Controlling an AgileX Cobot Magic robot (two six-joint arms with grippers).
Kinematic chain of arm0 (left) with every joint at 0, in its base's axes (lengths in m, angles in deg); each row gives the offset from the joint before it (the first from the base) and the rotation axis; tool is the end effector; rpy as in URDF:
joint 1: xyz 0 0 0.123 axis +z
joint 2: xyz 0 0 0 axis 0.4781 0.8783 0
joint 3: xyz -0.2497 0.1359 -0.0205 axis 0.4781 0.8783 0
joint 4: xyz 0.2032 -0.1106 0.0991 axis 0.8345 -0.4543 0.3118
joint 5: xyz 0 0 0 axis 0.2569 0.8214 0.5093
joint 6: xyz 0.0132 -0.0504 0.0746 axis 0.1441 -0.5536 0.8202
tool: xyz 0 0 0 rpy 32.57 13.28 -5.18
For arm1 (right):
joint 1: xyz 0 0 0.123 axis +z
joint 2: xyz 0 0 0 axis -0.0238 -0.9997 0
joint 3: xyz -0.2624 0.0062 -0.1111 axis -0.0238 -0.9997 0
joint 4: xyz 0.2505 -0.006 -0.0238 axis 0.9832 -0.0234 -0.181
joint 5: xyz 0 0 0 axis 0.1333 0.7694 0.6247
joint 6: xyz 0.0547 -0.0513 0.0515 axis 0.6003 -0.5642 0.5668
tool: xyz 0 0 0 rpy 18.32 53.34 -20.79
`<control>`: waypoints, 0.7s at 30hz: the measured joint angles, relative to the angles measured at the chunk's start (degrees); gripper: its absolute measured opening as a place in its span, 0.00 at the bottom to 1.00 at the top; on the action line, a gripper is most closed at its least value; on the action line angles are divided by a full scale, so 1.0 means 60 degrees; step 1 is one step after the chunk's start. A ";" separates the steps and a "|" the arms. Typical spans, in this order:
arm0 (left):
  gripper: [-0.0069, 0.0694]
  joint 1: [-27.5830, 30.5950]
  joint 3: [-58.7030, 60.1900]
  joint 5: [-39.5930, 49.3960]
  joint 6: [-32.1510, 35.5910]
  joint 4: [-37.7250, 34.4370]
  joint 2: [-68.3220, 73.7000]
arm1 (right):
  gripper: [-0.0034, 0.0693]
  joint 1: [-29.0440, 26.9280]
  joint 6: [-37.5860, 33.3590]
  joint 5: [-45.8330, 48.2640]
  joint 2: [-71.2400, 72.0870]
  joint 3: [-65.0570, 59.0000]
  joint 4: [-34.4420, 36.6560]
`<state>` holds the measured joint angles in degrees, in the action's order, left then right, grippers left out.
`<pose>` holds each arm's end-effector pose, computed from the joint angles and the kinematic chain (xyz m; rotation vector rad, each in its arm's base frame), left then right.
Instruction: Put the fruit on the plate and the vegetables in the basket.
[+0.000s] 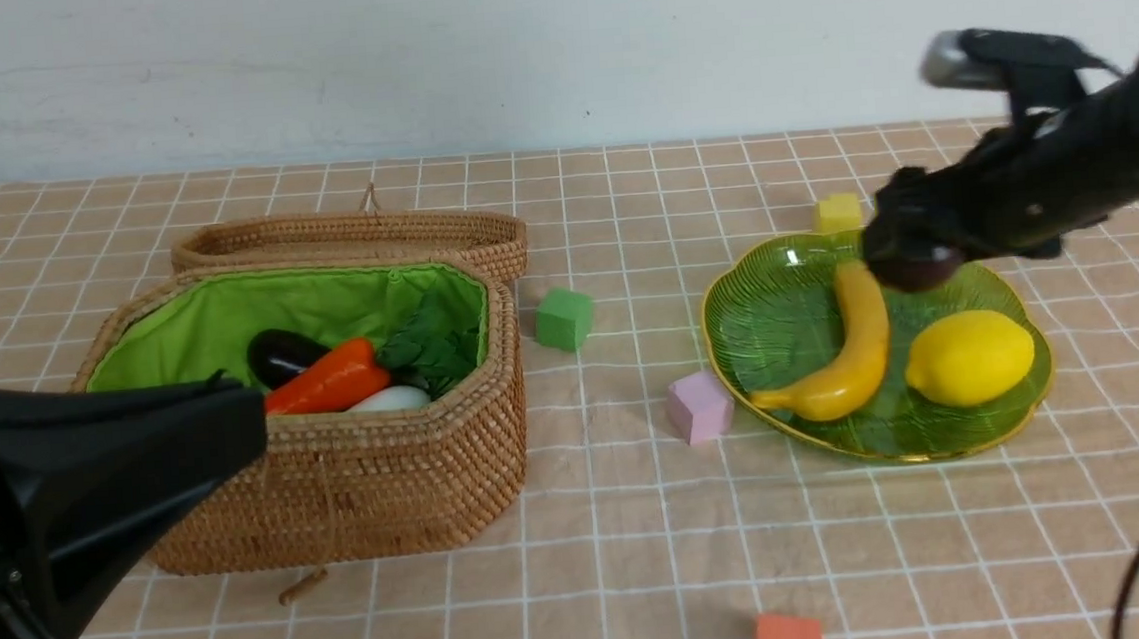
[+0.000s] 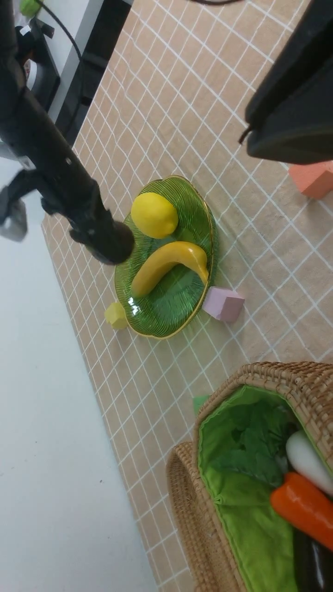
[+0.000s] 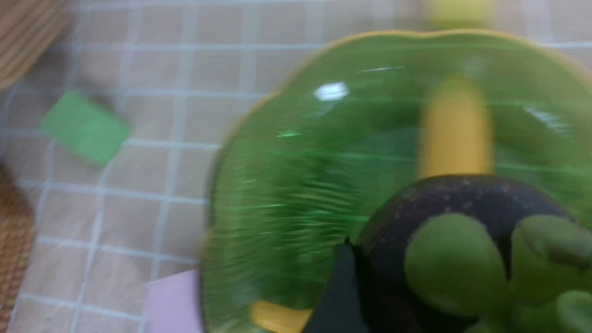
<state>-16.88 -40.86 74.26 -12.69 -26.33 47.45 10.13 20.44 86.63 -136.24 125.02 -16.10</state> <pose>0.0889 -0.0850 0.3723 0.6156 1.6993 -0.5800 0.4082 0.0793 0.2478 -0.1562 2.3844 0.3301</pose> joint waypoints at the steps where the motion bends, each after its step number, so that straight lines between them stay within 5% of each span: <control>1: 0.07 0.0000 0.0000 0.0000 0.0000 0.0000 0.0000 | 0.86 0.0222 -0.0117 -0.0272 -0.0252 0.0022 0.0056; 7: 0.07 0.0000 0.0000 -0.0003 0.0000 0.0341 0.0000 | 0.98 0.0515 -0.0282 -0.1055 -0.1157 0.0066 0.0105; 12: 0.07 0.0000 0.0000 -0.0015 0.0000 0.0601 0.0000 | 0.97 0.0473 -0.0174 -0.0379 -0.0534 0.0066 0.0052; 17: 0.07 0.0000 0.0106 -0.0051 -0.0128 0.0679 -0.0285 | 0.86 0.0160 0.0364 0.1826 0.1519 0.0077 -0.0318; 21: 0.07 0.0000 0.0850 -0.0496 -0.0245 0.0684 -0.1239 | 0.69 0.0009 0.0861 0.3139 0.3476 -0.0490 -0.1096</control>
<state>-16.88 -35.76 71.28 -14.16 -22.23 40.02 10.19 25.61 105.47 -115.38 122.08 -22.68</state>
